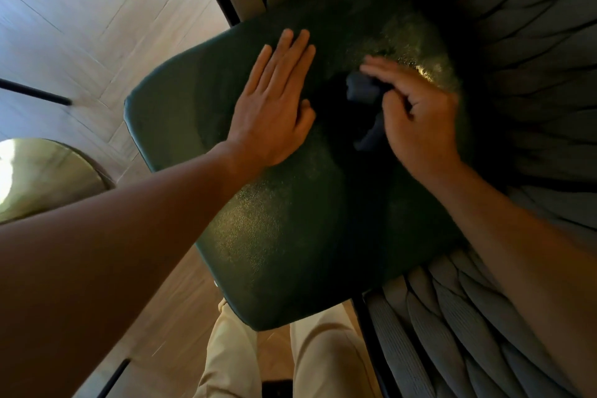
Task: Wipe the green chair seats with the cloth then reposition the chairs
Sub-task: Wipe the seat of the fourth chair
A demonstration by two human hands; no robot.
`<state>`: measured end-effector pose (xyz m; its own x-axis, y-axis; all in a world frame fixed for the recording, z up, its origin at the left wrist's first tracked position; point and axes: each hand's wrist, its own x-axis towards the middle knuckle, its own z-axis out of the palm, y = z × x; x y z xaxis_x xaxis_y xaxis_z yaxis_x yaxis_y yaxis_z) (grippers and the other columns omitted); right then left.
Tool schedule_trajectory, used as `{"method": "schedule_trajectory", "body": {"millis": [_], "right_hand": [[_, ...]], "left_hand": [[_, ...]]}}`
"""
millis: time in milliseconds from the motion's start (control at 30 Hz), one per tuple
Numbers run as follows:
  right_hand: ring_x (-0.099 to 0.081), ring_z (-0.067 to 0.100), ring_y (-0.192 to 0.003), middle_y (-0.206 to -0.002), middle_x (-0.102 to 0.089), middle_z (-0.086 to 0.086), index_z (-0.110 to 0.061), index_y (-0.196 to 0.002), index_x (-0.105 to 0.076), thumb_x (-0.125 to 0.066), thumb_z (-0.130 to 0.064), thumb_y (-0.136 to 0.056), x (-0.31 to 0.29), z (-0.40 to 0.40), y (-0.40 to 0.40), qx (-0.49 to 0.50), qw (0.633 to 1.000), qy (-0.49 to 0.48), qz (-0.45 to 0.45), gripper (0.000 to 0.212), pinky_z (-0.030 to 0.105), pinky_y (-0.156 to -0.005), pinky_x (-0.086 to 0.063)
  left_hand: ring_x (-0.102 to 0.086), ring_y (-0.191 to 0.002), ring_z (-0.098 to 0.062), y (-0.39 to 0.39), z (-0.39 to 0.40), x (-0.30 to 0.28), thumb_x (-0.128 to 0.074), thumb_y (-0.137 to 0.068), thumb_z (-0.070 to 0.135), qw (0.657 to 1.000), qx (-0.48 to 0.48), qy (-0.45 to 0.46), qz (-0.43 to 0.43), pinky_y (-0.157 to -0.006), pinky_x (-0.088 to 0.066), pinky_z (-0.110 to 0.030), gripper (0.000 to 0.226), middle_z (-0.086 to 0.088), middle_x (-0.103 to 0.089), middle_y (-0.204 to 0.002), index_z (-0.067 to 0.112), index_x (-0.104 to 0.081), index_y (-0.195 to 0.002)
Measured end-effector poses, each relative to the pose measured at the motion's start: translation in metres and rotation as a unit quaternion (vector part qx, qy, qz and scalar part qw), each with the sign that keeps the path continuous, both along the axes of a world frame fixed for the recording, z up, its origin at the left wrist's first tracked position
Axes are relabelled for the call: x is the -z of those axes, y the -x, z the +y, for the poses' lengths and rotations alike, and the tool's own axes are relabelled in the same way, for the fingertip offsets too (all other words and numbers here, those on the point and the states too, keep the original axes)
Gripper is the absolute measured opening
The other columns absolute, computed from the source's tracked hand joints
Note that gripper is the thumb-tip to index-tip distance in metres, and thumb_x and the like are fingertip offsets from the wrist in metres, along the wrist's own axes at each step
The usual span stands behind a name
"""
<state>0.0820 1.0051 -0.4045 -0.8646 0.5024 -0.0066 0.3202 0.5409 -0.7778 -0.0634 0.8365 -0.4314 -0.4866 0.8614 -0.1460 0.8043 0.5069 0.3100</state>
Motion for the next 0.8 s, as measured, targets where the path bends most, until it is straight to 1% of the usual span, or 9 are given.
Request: {"method": "schedule_trajectory", "body": {"millis": [100, 200, 267, 300, 367, 433, 600, 733, 800], "right_hand": [[-0.037, 0.031, -0.147, -0.152, -0.046, 0.018, 0.003, -0.144, -0.049, -0.040, -0.001, -0.102, 0.009, 0.035, 0.028, 0.032, 0.996, -0.076, 0.020, 0.044, 0.033, -0.123, -0.028], [-0.013, 0.037, -0.154, -0.165, -0.021, 0.020, -0.001, -0.157, -0.025, -0.034, -0.026, -0.111, 0.029, 0.057, 0.049, 0.020, 0.985, -0.158, -0.063, 0.054, 0.044, -0.126, -0.012], [-0.009, 0.035, -0.155, -0.167, -0.012, 0.019, -0.004, -0.160, -0.017, -0.031, -0.039, -0.109, 0.042, 0.059, 0.059, 0.045, 0.976, -0.174, -0.121, 0.064, 0.048, -0.126, -0.009], [-0.009, 0.035, -0.155, -0.167, -0.012, 0.019, -0.004, -0.160, -0.017, -0.032, -0.040, -0.107, 0.047, 0.056, 0.063, 0.061, 0.973, -0.180, -0.135, 0.066, 0.049, -0.125, -0.010], [-0.012, 0.036, -0.154, -0.166, -0.016, 0.020, -0.004, -0.159, -0.020, -0.034, -0.034, -0.103, 0.052, 0.049, 0.069, 0.072, 0.965, -0.209, -0.139, 0.065, 0.050, -0.125, -0.014], [-0.016, 0.035, -0.154, -0.165, -0.021, 0.019, -0.003, -0.158, -0.025, -0.036, -0.027, -0.100, 0.053, 0.046, 0.067, 0.043, 0.967, -0.218, -0.123, 0.063, 0.049, -0.124, -0.017], [-0.032, 0.032, -0.149, -0.157, -0.040, 0.018, -0.001, -0.148, -0.045, -0.048, -0.009, -0.094, 0.052, 0.056, 0.042, -0.096, 0.980, -0.167, -0.048, 0.055, 0.048, -0.122, -0.026], [-0.044, 0.024, -0.143, -0.147, -0.054, 0.012, -0.003, -0.136, -0.059, -0.049, 0.000, -0.088, 0.046, 0.056, 0.026, -0.154, 0.978, -0.137, -0.025, 0.050, 0.038, -0.120, -0.031], [-0.049, 0.023, -0.139, -0.142, -0.059, 0.011, -0.002, -0.131, -0.064, -0.050, 0.004, -0.086, 0.044, 0.052, 0.014, -0.169, 0.978, -0.117, -0.012, 0.047, 0.038, -0.118, -0.034]], "left_hand": [[0.001, -0.158, -0.025, 0.005, 0.029, 0.007, -0.033, -0.099, 0.034, 1.000, 0.020, 0.004, 0.005, -0.128, 0.003, -0.041, 0.071, -0.011, -0.006, -0.170, 0.008, -0.015, -0.162], [0.000, -0.158, -0.026, 0.007, 0.040, 0.018, -0.031, -0.099, 0.036, 0.999, 0.020, 0.029, 0.028, -0.128, -0.001, -0.044, 0.073, -0.013, -0.005, -0.170, 0.006, -0.012, -0.162], [0.000, -0.158, -0.026, 0.005, 0.041, 0.022, -0.027, -0.098, 0.038, 0.998, 0.022, 0.044, 0.050, -0.128, -0.002, -0.045, 0.074, -0.014, -0.003, -0.170, 0.005, -0.010, -0.162], [0.001, -0.158, -0.026, 0.004, 0.041, 0.022, -0.026, -0.098, 0.038, 0.997, 0.024, 0.048, 0.054, -0.128, -0.003, -0.045, 0.074, -0.014, -0.003, -0.170, 0.005, -0.009, -0.162], [0.002, -0.158, -0.026, 0.005, 0.042, 0.022, -0.023, -0.098, 0.039, 0.997, 0.028, 0.053, 0.057, -0.128, -0.003, -0.045, 0.074, -0.014, -0.002, -0.170, 0.005, -0.008, -0.162], [0.002, -0.158, -0.026, 0.005, 0.042, 0.021, -0.022, -0.098, 0.039, 0.996, 0.031, 0.056, 0.057, -0.128, -0.003, -0.046, 0.074, -0.014, -0.002, -0.170, 0.005, -0.008, -0.162], [0.000, -0.158, -0.026, 0.004, 0.041, 0.020, -0.029, -0.097, 0.033, 0.999, 0.022, 0.032, 0.038, -0.128, -0.005, -0.045, 0.073, -0.015, -0.004, -0.170, 0.004, -0.011, -0.162], [0.000, -0.158, -0.026, 0.003, 0.042, 0.017, -0.033, -0.095, 0.028, 1.000, 0.007, 0.010, 0.008, -0.129, -0.004, -0.044, 0.075, -0.016, -0.005, -0.170, 0.002, -0.011, -0.161], [0.000, -0.158, -0.026, 0.004, 0.042, 0.016, -0.033, -0.094, 0.027, 1.000, 0.012, 0.017, 0.010, -0.129, -0.003, -0.043, 0.075, -0.016, -0.004, -0.170, 0.002, -0.011, -0.161]]}}
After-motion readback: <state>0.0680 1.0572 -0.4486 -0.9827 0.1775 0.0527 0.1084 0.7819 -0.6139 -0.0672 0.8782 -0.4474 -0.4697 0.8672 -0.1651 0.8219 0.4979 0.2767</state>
